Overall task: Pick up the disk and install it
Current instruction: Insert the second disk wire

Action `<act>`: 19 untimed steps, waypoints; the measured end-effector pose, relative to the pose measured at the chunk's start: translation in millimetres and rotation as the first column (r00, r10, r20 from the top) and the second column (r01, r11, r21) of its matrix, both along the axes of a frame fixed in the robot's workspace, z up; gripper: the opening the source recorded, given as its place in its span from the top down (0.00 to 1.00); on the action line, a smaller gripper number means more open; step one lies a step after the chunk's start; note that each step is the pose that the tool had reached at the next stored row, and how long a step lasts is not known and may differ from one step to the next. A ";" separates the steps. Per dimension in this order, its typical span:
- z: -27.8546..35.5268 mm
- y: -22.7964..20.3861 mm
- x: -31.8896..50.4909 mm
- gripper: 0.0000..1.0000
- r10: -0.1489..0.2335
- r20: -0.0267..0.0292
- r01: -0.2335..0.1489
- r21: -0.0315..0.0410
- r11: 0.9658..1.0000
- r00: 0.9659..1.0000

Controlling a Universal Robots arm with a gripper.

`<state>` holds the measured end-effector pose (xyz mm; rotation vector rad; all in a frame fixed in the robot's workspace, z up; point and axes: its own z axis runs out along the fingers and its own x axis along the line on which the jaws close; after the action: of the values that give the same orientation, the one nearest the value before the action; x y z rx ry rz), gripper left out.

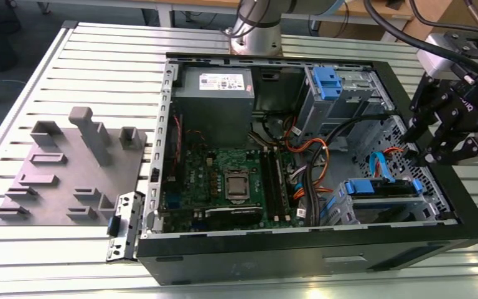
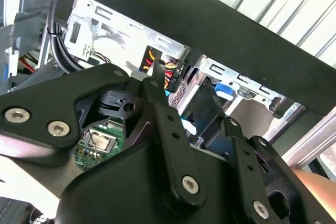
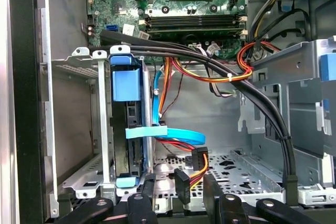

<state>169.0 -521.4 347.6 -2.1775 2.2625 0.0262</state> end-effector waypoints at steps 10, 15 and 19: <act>-5.6 0.0 0.0 0.51 0.000 0.000 0.000 -0.020 1.000 1.000; -5.7 0.0 0.0 0.51 0.000 0.000 0.000 -0.020 1.000 1.000; -5.8 0.0 0.0 0.51 0.000 0.000 0.000 -0.019 1.000 1.000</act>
<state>169.0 -521.4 341.8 -2.1868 2.2723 0.0042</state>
